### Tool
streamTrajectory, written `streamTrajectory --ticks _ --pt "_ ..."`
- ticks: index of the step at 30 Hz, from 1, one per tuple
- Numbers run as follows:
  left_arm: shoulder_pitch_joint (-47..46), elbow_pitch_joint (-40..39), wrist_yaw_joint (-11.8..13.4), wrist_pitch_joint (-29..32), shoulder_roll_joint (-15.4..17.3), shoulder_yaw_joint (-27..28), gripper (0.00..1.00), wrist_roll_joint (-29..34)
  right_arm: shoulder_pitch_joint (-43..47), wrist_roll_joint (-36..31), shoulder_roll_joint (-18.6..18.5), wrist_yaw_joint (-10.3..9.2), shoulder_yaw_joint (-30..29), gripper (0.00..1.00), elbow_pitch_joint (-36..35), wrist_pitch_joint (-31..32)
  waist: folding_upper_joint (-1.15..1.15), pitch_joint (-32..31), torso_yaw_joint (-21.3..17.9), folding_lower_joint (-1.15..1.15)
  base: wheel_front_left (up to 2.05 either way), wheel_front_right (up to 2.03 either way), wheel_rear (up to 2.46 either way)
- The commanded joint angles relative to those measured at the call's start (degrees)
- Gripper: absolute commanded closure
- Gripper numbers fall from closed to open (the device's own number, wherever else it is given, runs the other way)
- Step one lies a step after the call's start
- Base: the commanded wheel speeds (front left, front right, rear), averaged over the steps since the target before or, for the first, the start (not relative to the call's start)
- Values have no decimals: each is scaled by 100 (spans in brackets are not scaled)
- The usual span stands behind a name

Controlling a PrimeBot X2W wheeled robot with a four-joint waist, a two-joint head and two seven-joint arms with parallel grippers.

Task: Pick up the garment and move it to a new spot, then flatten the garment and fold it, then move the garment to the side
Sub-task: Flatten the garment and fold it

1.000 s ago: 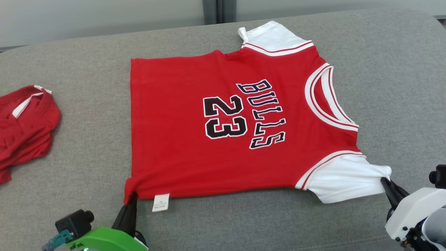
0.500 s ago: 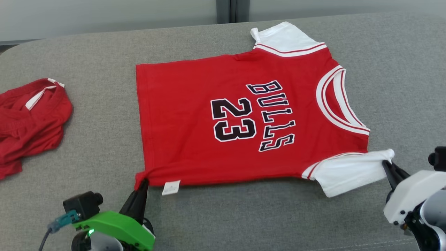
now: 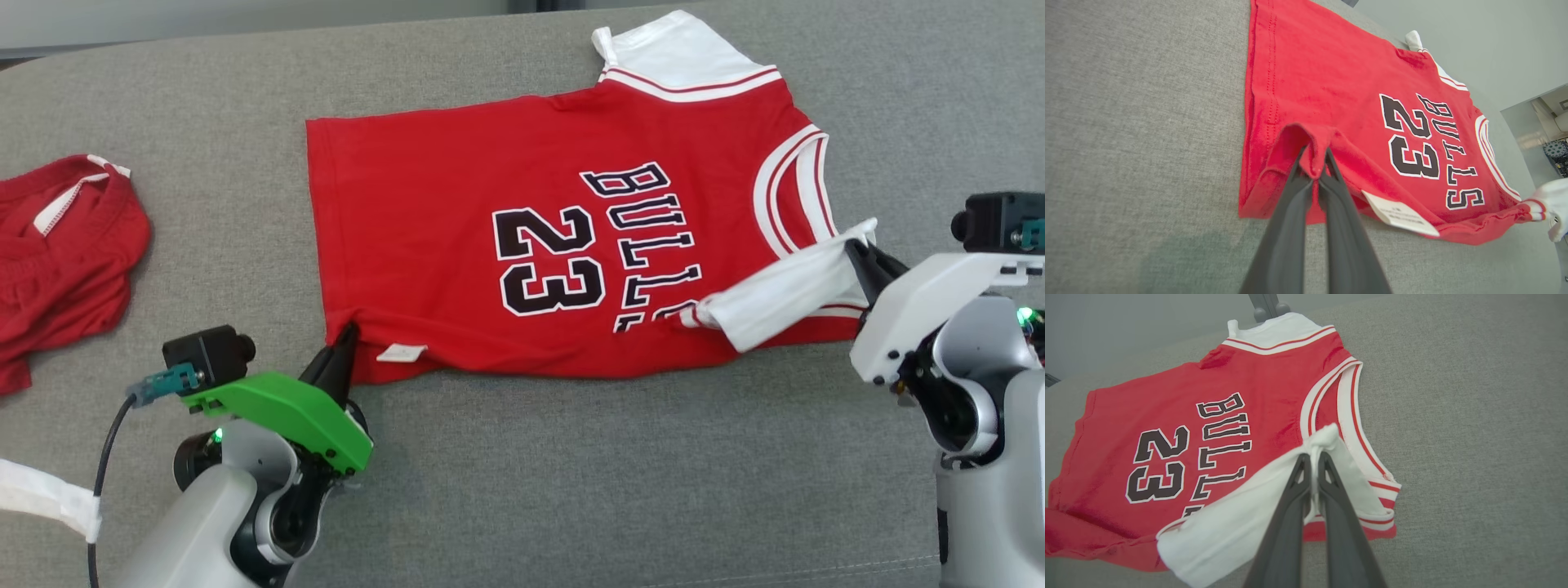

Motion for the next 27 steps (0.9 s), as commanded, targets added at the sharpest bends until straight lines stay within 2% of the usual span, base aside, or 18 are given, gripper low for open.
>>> streamTrajectory --ticks 1,15,16,17,23,27 --pt "-214 115 -31 1 -57 25 100 39 -217 -54 -49 -6 4 100 159 -119 0 104 21 0 0 0 0" --pt "-862 800 -113 2 -256 -45 100 175 -1142 -201 -156 -6 218 100 1170 -1069 0 403 105 0 0 0 0" --pt "-868 812 -123 13 -259 -58 97 181 -1174 -189 -154 -6 231 100 1210 -1132 0 413 111 0 0 0 0" --pt "-874 822 -128 46 -267 -78 1 182 -1217 -140 -161 -5 281 0 1237 -1240 0 428 118 0 0 0 0" --pt "-817 794 -114 -214 -224 -60 0 303 -1360 197 -252 -5 422 0 1360 -1954 0 390 182 0 0 0 0" --pt "-604 732 -22 -311 -121 -124 0 443 -1094 247 -349 -6 361 0 1390 -1924 0 243 213 0 0 0 0"
